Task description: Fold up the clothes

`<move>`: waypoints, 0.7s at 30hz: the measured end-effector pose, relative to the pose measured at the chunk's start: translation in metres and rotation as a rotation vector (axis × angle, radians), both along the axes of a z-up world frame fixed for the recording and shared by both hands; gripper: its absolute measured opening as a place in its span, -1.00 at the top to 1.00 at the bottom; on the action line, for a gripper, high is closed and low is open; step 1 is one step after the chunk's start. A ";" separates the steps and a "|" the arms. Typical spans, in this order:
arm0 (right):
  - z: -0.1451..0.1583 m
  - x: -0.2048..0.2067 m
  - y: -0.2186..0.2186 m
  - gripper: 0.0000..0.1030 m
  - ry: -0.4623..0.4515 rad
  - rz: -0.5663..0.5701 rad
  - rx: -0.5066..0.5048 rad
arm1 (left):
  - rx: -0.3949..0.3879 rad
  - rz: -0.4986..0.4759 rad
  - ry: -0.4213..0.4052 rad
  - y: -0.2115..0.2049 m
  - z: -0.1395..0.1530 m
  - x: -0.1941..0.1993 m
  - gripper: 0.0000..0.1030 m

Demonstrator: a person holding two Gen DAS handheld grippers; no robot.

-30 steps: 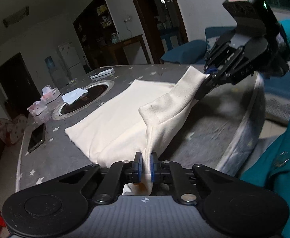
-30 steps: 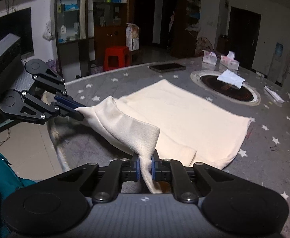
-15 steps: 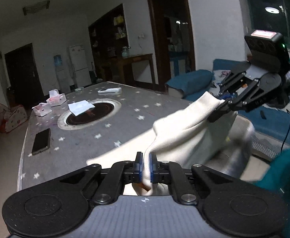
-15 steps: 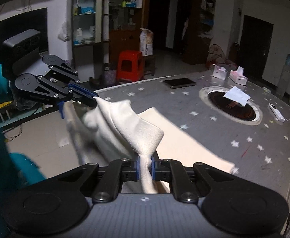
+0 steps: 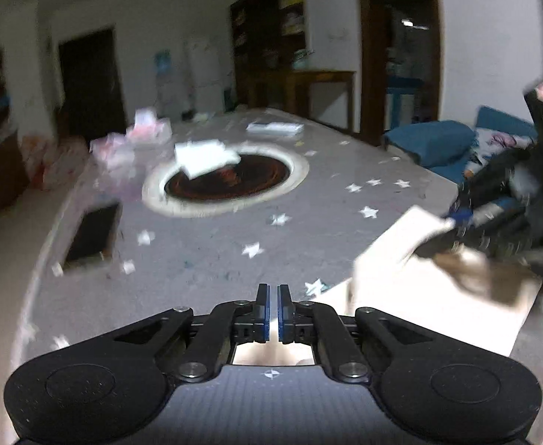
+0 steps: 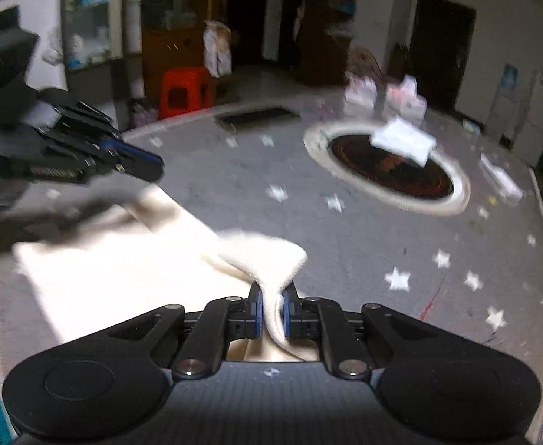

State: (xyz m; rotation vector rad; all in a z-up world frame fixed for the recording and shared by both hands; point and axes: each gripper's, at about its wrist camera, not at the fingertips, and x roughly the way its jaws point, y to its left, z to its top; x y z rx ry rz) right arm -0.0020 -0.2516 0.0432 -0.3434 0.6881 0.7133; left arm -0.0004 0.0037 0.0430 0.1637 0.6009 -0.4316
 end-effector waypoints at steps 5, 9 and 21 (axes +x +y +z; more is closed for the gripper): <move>-0.019 0.003 -0.006 0.69 0.033 -0.034 0.010 | -0.026 -0.005 0.010 0.008 0.004 -0.019 0.60; -0.014 0.002 -0.012 0.65 0.035 -0.035 0.028 | -0.012 0.016 0.062 0.011 -0.004 -0.034 0.20; -0.017 0.007 -0.008 0.79 0.045 -0.038 0.023 | 0.017 0.027 0.105 0.000 -0.021 -0.039 0.89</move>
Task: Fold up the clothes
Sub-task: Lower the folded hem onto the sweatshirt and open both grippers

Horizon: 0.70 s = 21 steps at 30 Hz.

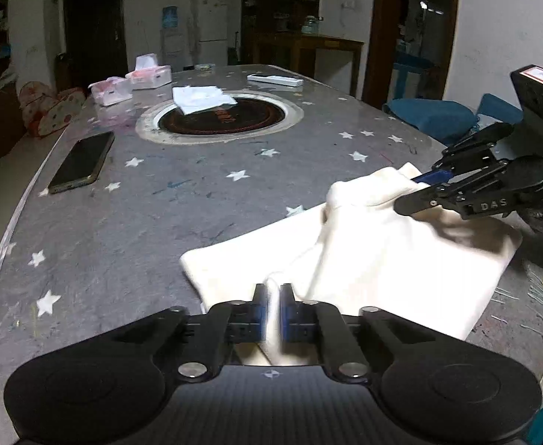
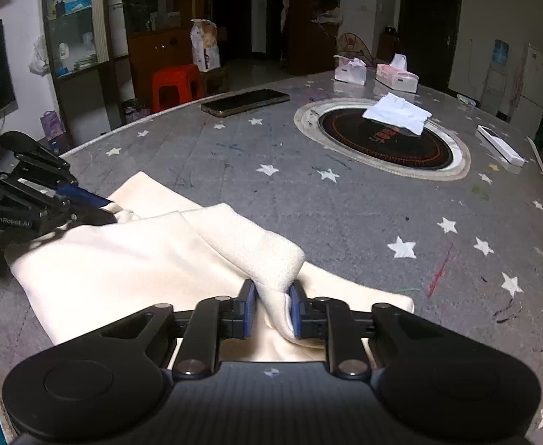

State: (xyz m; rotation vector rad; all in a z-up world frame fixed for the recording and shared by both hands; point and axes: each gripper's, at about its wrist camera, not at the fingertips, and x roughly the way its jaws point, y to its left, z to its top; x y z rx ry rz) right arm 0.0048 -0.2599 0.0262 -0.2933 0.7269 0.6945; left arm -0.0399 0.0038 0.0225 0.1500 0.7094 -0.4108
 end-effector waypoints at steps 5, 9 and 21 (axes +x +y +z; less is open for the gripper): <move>0.020 -0.005 0.000 0.82 -0.084 -0.006 -0.006 | -0.018 0.050 -0.177 0.004 0.038 -0.006 0.90; 0.020 0.009 0.004 0.76 -0.126 -0.059 0.001 | 0.059 0.127 -0.249 -0.003 0.028 0.010 0.90; 0.008 0.008 -0.013 0.41 -0.095 -0.177 0.040 | 0.125 0.225 -0.139 -0.007 -0.010 0.042 0.67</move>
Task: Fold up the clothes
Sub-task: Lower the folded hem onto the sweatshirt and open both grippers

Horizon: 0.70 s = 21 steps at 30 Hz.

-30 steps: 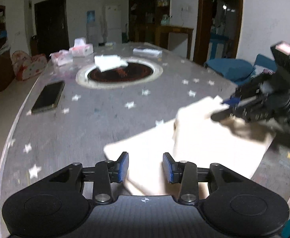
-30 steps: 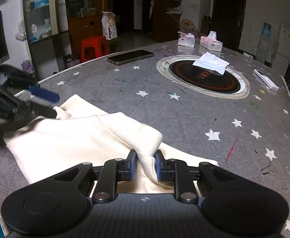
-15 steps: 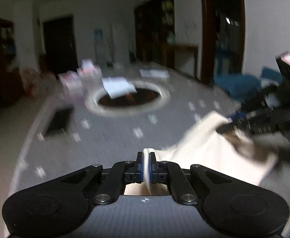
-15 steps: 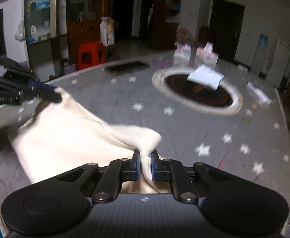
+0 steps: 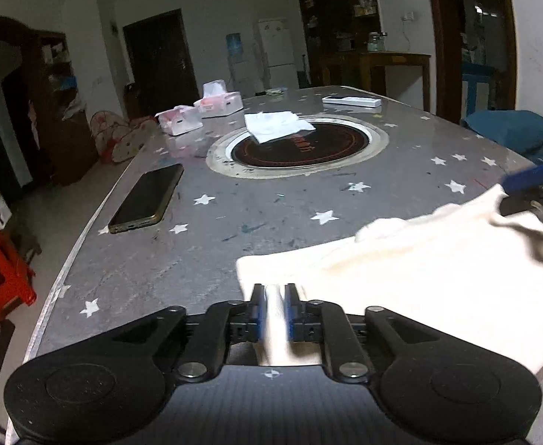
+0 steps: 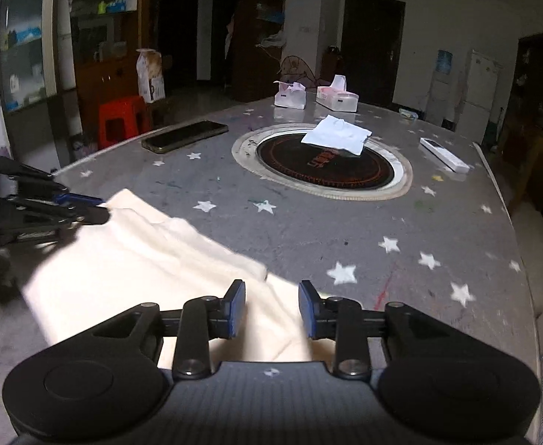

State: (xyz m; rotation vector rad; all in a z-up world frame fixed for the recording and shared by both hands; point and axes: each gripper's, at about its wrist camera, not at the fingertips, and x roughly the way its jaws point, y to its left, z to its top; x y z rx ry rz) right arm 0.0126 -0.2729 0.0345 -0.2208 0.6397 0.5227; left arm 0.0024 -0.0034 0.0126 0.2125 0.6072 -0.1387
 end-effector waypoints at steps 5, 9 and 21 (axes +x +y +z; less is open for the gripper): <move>-0.007 -0.009 -0.018 0.41 0.030 -0.053 -0.001 | -0.030 -0.015 -0.031 -0.001 0.016 -0.003 0.67; -0.014 -0.001 -0.019 0.41 0.056 -0.055 0.004 | 0.002 -0.128 -0.042 -0.019 0.020 -0.002 0.48; 0.004 0.005 -0.003 0.85 -0.052 -0.030 -0.088 | 0.100 -0.149 0.003 -0.042 -0.001 0.027 0.92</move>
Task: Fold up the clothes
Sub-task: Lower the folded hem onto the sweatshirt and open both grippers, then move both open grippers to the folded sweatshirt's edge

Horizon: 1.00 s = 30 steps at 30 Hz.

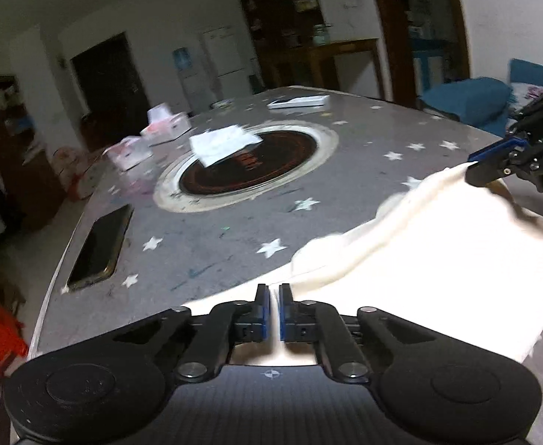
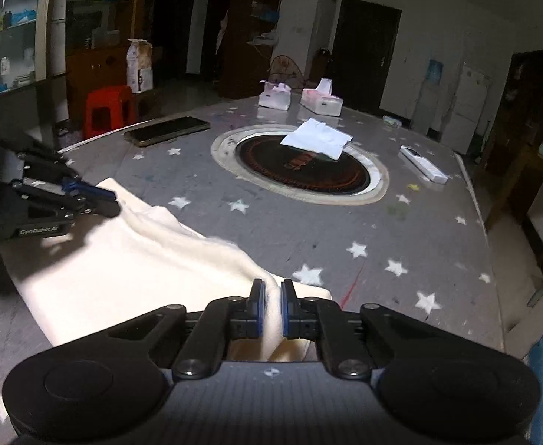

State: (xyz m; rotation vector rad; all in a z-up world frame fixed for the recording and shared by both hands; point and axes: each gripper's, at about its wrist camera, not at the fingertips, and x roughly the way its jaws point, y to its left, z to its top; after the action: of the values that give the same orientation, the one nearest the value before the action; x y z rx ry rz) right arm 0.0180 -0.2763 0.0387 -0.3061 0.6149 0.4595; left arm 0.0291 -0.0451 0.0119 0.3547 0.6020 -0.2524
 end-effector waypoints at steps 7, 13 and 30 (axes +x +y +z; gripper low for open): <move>-0.019 0.011 -0.002 0.69 0.031 -0.044 0.020 | -0.012 0.028 0.013 0.003 0.000 0.001 0.81; 0.001 0.013 0.014 0.69 0.072 0.052 0.123 | -0.132 -0.026 0.041 -0.007 0.018 0.002 0.81; -0.021 0.042 0.058 0.64 0.130 0.079 0.091 | -0.190 0.029 0.076 -0.015 0.001 0.031 0.45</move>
State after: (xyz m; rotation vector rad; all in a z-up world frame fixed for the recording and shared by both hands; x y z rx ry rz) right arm 0.0603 -0.2183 0.0181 -0.2152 0.7084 0.5850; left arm 0.0604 -0.0598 0.0127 0.1540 0.6520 -0.2941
